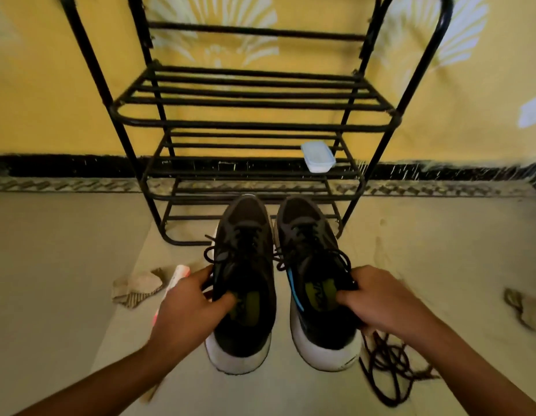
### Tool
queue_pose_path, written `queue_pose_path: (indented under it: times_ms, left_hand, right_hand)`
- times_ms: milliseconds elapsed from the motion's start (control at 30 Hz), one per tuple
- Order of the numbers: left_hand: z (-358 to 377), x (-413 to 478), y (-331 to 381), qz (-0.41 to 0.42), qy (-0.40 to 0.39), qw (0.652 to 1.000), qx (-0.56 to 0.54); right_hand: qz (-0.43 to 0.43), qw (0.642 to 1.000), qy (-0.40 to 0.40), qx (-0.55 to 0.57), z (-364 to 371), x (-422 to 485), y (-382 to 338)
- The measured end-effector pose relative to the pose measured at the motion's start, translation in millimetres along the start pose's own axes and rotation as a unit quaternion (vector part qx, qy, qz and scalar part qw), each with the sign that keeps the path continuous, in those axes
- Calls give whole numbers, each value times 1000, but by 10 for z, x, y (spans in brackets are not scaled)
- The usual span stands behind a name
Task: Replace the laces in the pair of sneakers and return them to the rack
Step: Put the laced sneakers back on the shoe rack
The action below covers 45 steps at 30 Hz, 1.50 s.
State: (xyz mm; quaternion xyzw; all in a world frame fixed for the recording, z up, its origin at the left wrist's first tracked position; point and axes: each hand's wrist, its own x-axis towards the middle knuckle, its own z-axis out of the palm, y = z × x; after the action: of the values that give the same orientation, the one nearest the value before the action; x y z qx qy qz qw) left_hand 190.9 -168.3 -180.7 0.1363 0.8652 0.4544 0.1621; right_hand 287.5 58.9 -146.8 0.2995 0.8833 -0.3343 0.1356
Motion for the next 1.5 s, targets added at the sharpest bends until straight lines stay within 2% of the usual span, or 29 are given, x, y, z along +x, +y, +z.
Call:
queue_pose_path:
  times_ms: [233, 500, 667, 833, 1100, 1500]
  left_hand:
    - [-621, 40, 897, 29, 1, 992, -125]
    - [-1288, 520, 1891, 42, 33, 987, -151]
    - [-1487, 1111, 2342, 30, 37, 986, -163]
    - [-1454, 1827, 2437, 27, 46, 990, -134]
    - [-1288, 2646, 2274, -24, 30, 994, -103]
    - [-1282, 3101, 2171, -29, 7, 995, -92]
  right_hand:
    - [-68, 996, 57, -6, -962, -362, -621]
    - [-106, 986, 125, 10, -1877, -229, -1430]
    - [-112, 986, 123, 33, -2243, 175, -1907]
    - [-97, 989, 109, 34, -2401, 849, -2152]
    - [-51, 994, 80, 46, -2351, 1804, -2195]
    - [-27, 996, 24, 84, -2363, 2143, -2125]
